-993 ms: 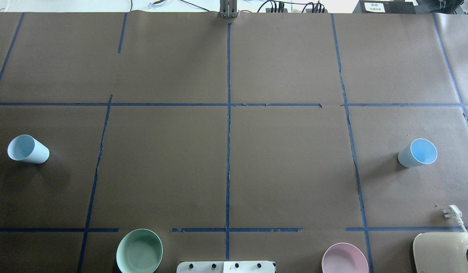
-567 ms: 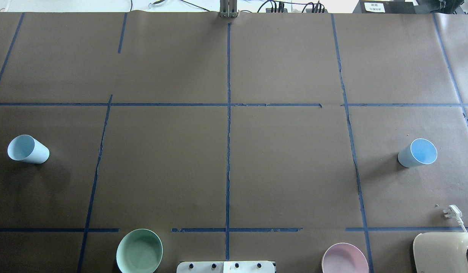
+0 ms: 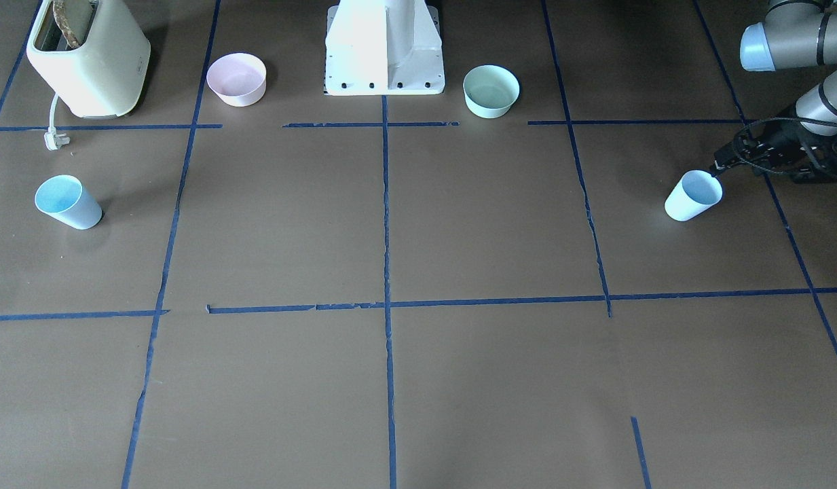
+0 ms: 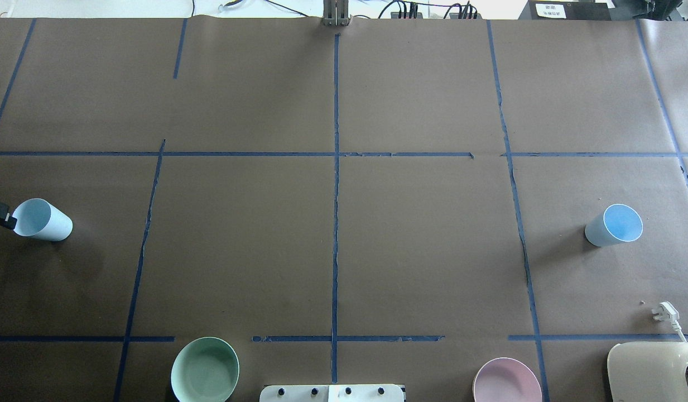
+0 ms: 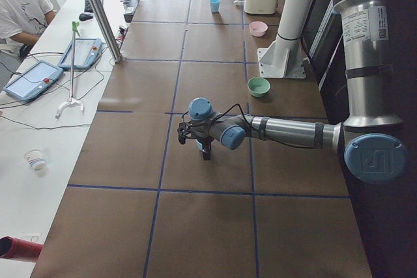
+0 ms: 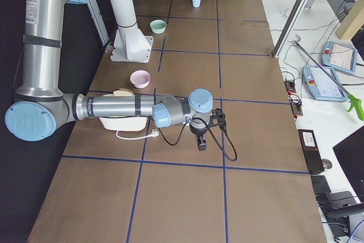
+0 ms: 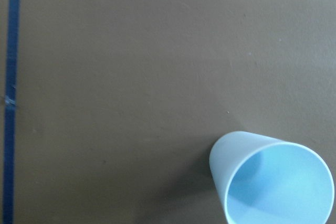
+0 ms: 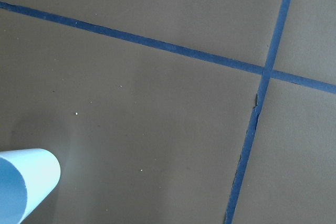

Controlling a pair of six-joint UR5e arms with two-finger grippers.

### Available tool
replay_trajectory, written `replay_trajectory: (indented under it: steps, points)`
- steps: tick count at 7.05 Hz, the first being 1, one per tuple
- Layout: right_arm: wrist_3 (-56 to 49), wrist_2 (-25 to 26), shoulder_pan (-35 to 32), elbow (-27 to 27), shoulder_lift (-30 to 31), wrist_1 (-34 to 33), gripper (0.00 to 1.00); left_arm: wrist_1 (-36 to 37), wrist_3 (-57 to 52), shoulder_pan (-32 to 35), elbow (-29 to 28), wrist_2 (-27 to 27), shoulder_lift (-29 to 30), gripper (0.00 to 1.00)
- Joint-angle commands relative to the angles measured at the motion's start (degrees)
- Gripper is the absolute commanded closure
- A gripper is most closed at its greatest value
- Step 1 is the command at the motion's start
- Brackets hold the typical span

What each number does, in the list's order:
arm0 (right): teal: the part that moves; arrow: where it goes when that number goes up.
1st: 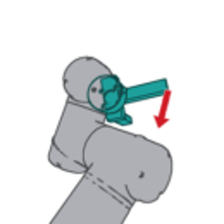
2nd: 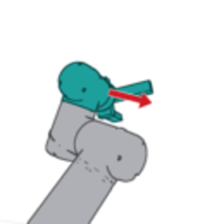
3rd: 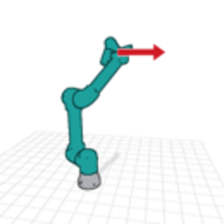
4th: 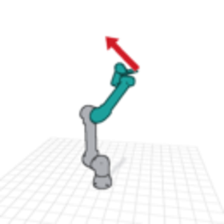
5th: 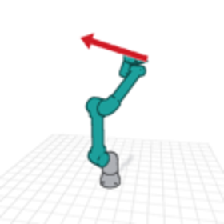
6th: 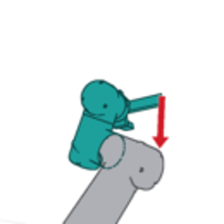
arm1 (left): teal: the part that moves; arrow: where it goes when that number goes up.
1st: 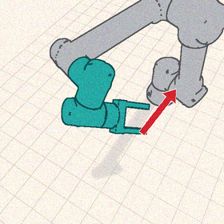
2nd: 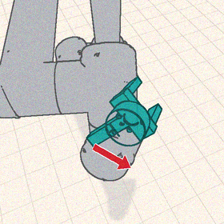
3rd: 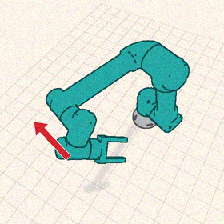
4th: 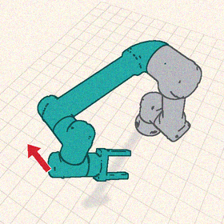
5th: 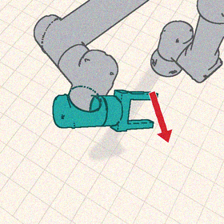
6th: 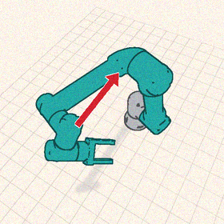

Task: Stack blue cups with both arms
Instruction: 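Reach the left gripper down and grasp the light blue cup nearest it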

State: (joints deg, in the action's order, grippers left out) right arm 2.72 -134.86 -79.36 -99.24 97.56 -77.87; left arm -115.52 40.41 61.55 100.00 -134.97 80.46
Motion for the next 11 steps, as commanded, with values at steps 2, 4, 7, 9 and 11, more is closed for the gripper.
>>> replay_trajectory:
  steps: [2,4,7,9,11]
  points:
    - [0.0,0.03,0.18,0.1,0.0,0.0,0.0,-0.23,0.2,-1.52,-2.35,-0.03,2.15,0.0]
    - [0.0,0.03,0.18,0.1,0.0,0.0,0.0,-0.32,0.46,-1.52,-3.67,-0.2,3.38,0.0]
    - [0.0,0.03,0.26,0.1,0.0,0.0,0.0,-0.32,0.28,-1.52,-4.99,-0.2,4.09,0.69]
    - [0.0,0.03,0.26,0.1,0.0,0.0,0.0,-0.32,0.8,-1.61,-4.3,-0.55,5.57,1.0]
    - [0.0,0.03,0.26,0.01,0.0,0.0,0.0,0.47,19.06,-6.41,-0.89,-0.73,16.94,1.0]
